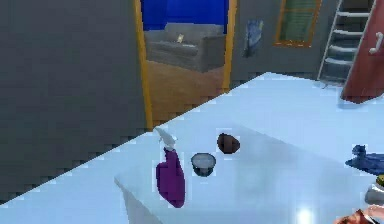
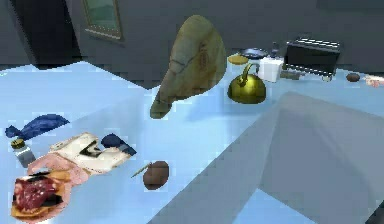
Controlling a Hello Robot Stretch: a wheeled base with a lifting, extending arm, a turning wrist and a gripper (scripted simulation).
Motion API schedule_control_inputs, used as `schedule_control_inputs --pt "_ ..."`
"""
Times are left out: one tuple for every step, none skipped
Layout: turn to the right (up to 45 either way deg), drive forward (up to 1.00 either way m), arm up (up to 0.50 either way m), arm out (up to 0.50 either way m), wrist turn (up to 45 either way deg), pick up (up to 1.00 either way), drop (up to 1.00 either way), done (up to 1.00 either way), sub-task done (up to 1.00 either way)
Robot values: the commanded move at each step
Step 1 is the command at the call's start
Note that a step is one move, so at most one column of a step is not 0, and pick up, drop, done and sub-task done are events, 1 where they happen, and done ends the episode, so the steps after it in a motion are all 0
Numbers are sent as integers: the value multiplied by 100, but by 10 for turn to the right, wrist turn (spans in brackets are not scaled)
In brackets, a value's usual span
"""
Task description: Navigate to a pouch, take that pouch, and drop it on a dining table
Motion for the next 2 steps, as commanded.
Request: schedule_control_inputs --pt "-180 0 0 0 0 0 0 0 0" --pt "0 0 50 0 0 0 0 0 0"
